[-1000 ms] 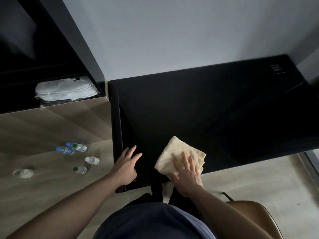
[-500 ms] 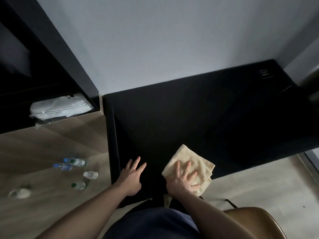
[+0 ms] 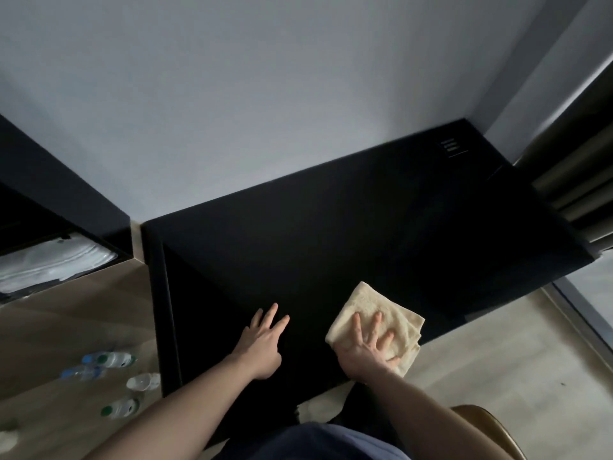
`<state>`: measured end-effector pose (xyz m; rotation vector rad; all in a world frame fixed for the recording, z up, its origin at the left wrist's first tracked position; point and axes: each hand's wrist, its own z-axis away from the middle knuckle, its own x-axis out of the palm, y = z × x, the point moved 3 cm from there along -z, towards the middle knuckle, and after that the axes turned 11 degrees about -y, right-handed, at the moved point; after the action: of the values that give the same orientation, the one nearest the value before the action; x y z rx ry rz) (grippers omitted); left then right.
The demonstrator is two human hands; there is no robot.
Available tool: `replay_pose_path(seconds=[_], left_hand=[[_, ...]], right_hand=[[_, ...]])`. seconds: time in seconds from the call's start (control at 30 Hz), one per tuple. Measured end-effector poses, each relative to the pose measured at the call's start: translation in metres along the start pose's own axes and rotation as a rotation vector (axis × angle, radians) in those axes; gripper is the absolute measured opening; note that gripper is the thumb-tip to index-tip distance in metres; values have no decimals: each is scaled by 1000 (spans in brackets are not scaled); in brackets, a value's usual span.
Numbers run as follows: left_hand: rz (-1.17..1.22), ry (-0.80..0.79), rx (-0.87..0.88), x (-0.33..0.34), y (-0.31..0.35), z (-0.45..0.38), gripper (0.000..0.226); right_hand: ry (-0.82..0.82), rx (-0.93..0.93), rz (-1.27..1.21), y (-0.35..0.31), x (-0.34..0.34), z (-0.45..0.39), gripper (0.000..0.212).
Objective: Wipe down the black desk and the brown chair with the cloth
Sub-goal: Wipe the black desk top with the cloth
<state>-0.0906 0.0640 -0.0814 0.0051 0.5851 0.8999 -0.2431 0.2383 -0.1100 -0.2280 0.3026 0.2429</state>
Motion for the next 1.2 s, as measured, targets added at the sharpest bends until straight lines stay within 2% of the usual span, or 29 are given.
replay_pose_path(seconds=[0.23, 0.5, 0.7, 1.0, 1.2], left_hand=[[56, -14, -27, -12, 76, -40, 94], [227, -1, -91, -3, 157, -68, 91], [210, -20, -79, 12, 162, -55, 85], [119, 9, -121, 6, 128, -39, 86], [136, 26, -69, -21, 160, -52, 87]], right_hand=[[69, 35, 16, 80, -101, -14, 95], [-11, 59, 18, 121, -185, -32, 97], [44, 105, 89, 115, -185, -25, 102], [42, 67, -11, 113, -173, -33, 94], [24, 60, -100, 124, -187, -44, 97]])
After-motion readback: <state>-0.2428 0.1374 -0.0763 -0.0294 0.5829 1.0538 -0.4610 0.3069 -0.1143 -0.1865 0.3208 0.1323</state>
